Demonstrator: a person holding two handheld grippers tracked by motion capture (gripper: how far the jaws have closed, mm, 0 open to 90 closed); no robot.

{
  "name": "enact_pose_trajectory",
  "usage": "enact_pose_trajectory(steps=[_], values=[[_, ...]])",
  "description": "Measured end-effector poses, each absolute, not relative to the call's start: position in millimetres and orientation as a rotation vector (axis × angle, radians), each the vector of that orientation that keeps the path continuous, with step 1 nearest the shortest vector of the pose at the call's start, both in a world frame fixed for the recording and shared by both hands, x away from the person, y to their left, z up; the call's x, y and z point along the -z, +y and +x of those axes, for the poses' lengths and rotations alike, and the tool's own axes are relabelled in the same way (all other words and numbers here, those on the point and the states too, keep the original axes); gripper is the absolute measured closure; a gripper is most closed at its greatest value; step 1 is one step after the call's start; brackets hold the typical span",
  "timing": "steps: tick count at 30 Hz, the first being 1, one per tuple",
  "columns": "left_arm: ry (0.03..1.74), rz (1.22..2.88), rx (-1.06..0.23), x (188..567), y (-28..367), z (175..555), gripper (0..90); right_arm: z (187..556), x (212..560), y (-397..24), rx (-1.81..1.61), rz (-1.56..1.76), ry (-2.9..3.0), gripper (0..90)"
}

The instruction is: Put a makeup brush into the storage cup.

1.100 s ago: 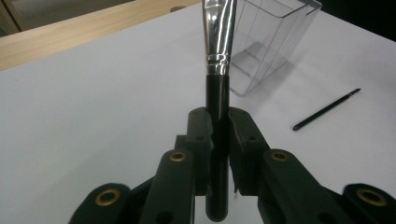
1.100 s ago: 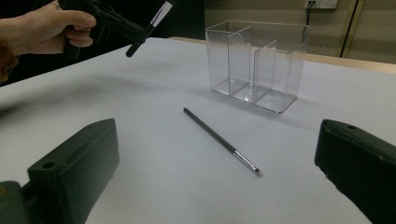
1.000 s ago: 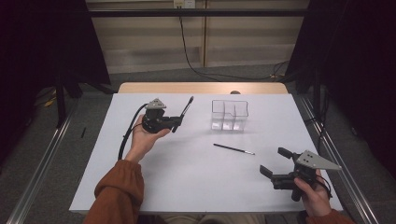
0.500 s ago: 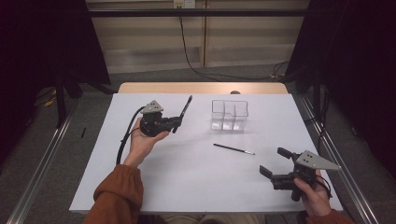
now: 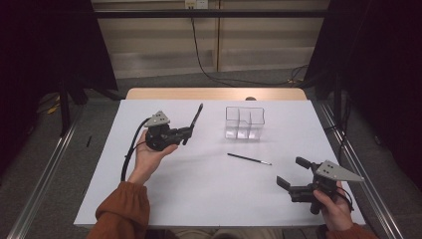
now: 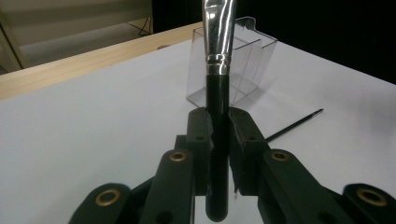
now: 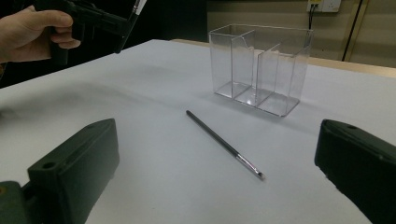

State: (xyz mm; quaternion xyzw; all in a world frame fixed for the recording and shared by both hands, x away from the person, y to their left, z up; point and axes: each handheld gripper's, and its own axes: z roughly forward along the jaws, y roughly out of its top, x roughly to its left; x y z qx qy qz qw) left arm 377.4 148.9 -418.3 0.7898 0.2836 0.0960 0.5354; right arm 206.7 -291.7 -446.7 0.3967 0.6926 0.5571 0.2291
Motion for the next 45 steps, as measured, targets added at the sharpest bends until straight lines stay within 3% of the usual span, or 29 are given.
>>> enact_pose_trajectory(steps=[45], values=[[0.600, 1.851, -0.185, 418.1, 136.5, 310.0, 79.7, 217.9, 434.2, -250.6, -1.623, 0.968, 2.025, 0.0]])
